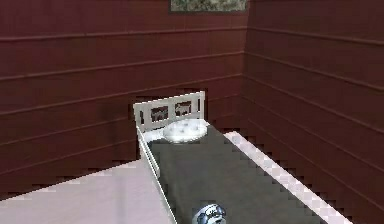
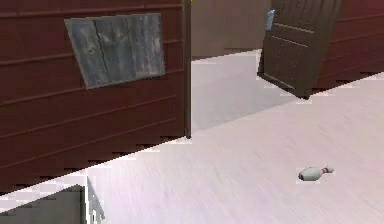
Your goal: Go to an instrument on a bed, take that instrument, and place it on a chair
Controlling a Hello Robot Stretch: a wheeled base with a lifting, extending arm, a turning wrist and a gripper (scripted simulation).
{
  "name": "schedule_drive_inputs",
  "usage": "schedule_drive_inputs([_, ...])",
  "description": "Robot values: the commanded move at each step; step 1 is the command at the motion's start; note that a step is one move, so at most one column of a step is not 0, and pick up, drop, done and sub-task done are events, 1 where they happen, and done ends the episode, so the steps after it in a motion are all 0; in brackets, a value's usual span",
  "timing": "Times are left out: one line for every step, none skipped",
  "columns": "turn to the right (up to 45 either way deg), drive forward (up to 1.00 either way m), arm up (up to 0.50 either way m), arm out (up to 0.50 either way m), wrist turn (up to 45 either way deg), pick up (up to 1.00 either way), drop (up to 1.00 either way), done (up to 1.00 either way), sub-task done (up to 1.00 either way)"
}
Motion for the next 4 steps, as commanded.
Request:
schedule_drive_inputs([-45.0,0.00,0.00,0.00,0.0,0.00,0.00,0.00,0.00])
schedule_drive_inputs([-33.0,0.00,0.00,0.00,0.0,0.00,0.00,0.00,0.00])
schedule_drive_inputs([0.0,0.00,0.50,0.00,0.0,0.00,0.00,0.00,0.00])
schedule_drive_inputs([0.0,0.00,0.02,0.00,0.0,0.00,0.00,0.00,0.00])
